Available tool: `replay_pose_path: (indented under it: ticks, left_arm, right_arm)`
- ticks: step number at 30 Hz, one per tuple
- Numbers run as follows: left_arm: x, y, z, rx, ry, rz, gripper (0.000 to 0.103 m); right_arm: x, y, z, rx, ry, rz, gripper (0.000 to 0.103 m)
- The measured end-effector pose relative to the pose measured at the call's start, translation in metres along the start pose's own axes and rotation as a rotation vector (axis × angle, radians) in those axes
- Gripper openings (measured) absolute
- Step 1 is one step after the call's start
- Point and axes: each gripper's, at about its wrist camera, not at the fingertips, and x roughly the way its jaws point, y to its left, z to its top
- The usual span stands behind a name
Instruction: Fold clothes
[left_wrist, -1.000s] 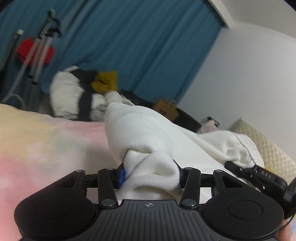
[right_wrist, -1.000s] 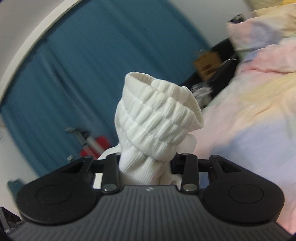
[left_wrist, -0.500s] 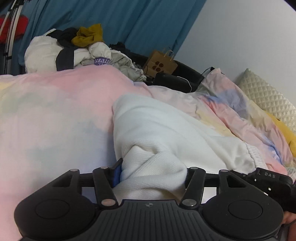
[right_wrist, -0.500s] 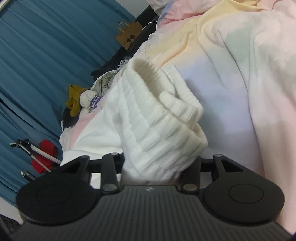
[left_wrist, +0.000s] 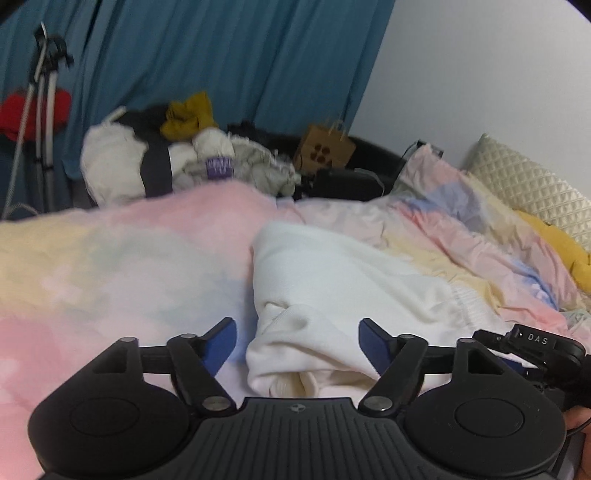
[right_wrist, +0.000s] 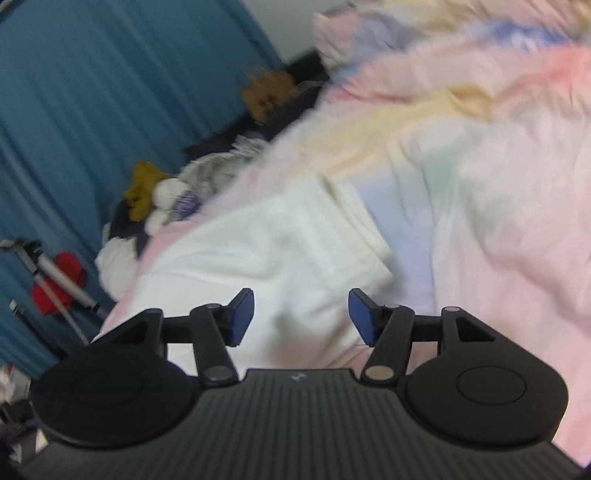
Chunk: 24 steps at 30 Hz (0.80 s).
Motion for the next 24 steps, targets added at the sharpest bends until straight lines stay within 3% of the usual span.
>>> replay_pose_path:
  ticks: [3,7,12,17,19,21,22,24]
  left_arm:
    - [-0.046,-0.010,-0.002,0.030,-0.042,0.020,0.083]
    - [-0.104,-0.022,-0.013,0.043,-0.097,0.035,0.098]
    - [-0.156,-0.032,-0.030,0.077,-0.123,0.064,0.102]
    - [-0.183,-0.036,-0.046,0.101,-0.133,0.097,0.103]
    - [-0.186,-0.035,-0.053,0.108,-0.136,0.120,0.103]
    - [-0.187,-0.034,-0.060,0.112,-0.133,0.151,0.103]
    - [-0.186,-0.032,-0.064,0.113,-0.136,0.160,0.103]
    - [-0.185,-0.028,-0.070,0.115,-0.141,0.176,0.103]
  right_arm:
    - [-0.035,0.018,-0.002,-0.080,-0.034,0.045,0.060]
    - [-0.079,0.037,-0.009,-0.176,-0.082,0.094,0.060]
    - [-0.121,0.059,-0.025,-0.302,-0.117,0.116,0.060]
    - [-0.143,0.068,-0.044,-0.374,-0.130,0.138,0.064]
    - [-0.146,0.071,-0.052,-0.405,-0.134,0.148,0.071]
    - [-0.147,0.073,-0.059,-0.421,-0.143,0.164,0.093]
    - [-0.148,0.073,-0.062,-0.422,-0.152,0.178,0.100]
    - [-0.145,0.075,-0.068,-0.427,-0.166,0.185,0.103]
